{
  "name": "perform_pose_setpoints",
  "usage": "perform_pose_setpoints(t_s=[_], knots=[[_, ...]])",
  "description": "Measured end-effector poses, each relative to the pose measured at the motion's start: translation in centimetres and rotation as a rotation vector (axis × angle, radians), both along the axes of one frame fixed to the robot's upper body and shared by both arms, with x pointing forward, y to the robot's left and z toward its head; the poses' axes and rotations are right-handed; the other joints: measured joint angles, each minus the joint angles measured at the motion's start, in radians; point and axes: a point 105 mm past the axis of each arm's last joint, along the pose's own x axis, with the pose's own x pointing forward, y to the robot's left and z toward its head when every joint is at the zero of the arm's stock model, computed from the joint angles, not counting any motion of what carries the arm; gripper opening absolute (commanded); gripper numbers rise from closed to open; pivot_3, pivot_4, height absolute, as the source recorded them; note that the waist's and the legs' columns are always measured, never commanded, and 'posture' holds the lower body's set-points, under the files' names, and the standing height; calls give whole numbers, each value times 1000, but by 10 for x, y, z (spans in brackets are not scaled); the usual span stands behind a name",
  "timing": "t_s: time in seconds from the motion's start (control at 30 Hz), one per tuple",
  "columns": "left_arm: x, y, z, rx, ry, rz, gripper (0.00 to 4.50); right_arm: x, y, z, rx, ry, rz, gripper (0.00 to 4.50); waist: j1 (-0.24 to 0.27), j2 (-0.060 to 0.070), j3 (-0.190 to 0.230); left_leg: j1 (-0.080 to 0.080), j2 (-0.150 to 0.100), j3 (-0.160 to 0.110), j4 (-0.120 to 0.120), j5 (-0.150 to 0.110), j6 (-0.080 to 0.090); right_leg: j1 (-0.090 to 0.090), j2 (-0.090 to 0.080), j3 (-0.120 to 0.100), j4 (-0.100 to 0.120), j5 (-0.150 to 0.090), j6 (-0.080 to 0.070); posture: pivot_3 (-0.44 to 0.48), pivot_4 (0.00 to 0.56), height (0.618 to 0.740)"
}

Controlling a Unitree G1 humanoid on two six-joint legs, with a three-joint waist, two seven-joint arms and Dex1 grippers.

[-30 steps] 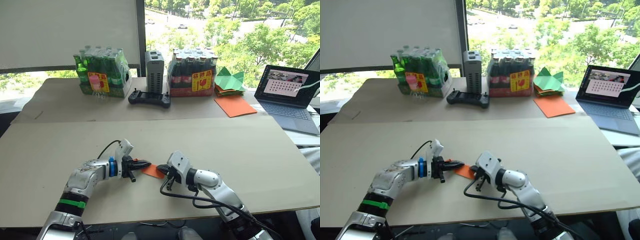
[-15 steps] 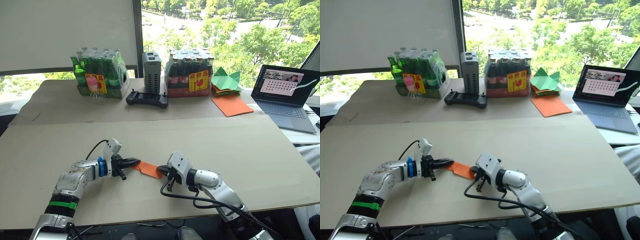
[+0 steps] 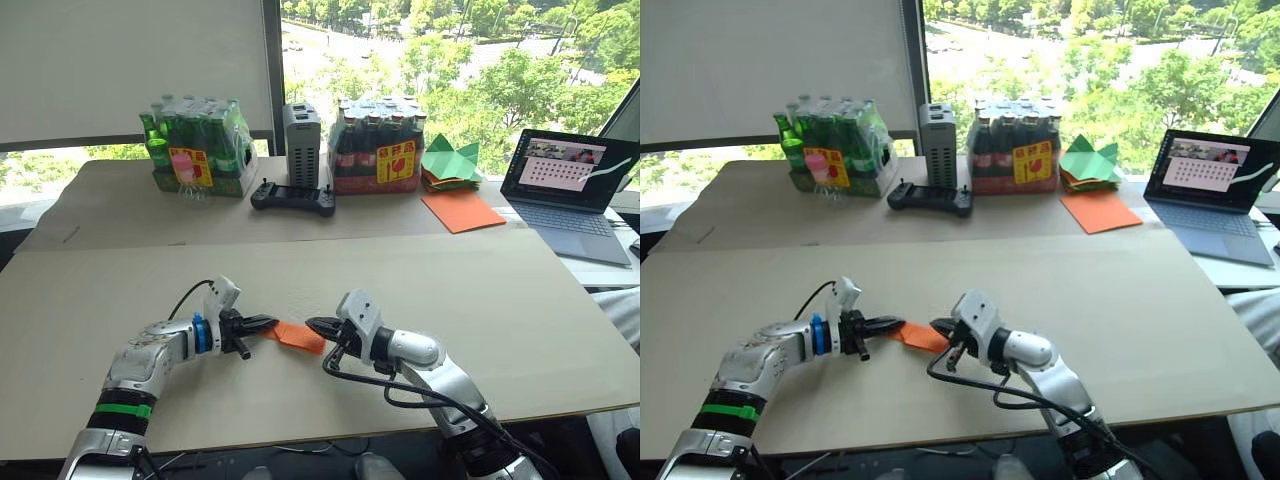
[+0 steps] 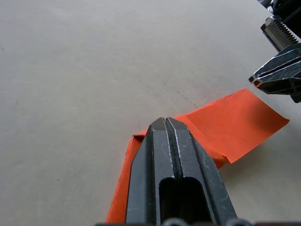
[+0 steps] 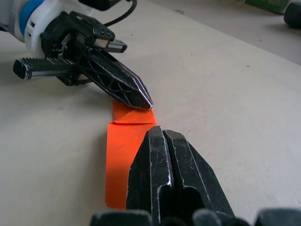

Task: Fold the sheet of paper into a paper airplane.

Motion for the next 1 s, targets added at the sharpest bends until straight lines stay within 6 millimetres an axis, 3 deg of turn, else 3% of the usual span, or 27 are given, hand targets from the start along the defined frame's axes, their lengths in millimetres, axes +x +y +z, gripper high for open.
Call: perform_pose_setpoints(t_s=[0.2, 0.53, 0.73, 0.77, 1.0], knots=[[4, 15, 10, -22, 15, 75, 0, 6, 2, 31, 63, -87, 5, 46, 2, 0, 0, -7, 0, -1, 0, 0, 0, -6, 0, 0, 0, 0, 0, 0, 150, 740], [-9, 4, 58, -87, -68, -7, 0, -9, 6, 31, -11, -168, 138, 46, 6, 0, 0, -9, -1, 0, 0, 0, 0, -7, -1, 0, -1, 0, 0, 0, 150, 740], [-19, 5, 69, -65, -84, -36, 0, -16, 8, 28, -64, -216, 207, 46, 2, 0, 0, -9, 0, 0, 0, 0, 0, -7, -1, 0, -1, 0, 0, 0, 150, 740], [-20, 8, 70, -55, -88, -35, 0, -16, 7, 26, -74, -218, 211, 608, 2, 0, 1, -8, 0, 0, 0, 0, 0, -7, -1, 0, -1, 0, 0, 0, 150, 740], [-36, 25, 77, 18, -139, -79, 0, -7, 7, 17, -134, -228, 221, 2883, 3, 0, 1, -9, 0, 0, 0, 0, 0, -7, -1, 0, -1, 0, 0, 0, 150, 740]])
